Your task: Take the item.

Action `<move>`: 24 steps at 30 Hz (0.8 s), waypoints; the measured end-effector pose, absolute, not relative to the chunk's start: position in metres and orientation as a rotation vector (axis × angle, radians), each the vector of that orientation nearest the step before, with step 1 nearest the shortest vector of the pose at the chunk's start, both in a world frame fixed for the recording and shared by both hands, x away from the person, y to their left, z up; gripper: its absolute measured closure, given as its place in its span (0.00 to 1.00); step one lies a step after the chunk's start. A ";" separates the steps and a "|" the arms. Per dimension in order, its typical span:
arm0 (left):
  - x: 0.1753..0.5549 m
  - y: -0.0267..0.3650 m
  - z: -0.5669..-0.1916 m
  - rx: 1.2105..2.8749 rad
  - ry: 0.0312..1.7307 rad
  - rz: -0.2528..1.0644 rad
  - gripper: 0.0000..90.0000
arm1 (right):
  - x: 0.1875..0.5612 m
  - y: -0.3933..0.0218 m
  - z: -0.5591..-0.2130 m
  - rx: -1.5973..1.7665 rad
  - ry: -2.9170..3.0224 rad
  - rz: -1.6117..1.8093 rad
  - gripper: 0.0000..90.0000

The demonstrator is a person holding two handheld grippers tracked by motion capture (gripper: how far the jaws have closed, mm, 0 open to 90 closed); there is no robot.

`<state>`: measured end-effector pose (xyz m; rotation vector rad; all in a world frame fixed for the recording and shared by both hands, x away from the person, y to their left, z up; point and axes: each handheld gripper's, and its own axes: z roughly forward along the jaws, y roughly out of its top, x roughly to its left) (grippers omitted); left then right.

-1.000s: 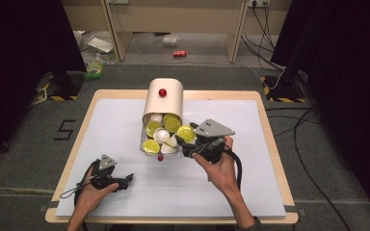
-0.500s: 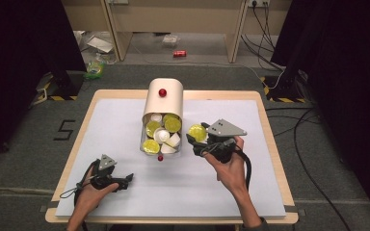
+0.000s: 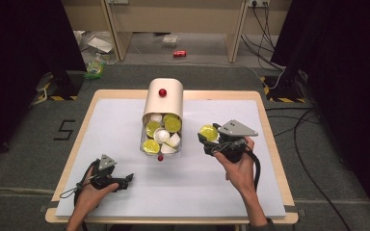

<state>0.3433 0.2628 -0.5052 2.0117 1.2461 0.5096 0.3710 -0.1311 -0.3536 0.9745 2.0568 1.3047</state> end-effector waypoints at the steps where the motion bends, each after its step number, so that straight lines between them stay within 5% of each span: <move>1: 0.343 0.263 -0.505 2.011 1.246 0.509 0.06 | 0.371 -0.133 -0.354 0.978 2.053 1.304 0.43; 24: 0.343 0.263 -0.505 2.010 1.247 0.508 0.06 | 0.381 -0.163 -0.378 1.104 2.032 1.215 0.43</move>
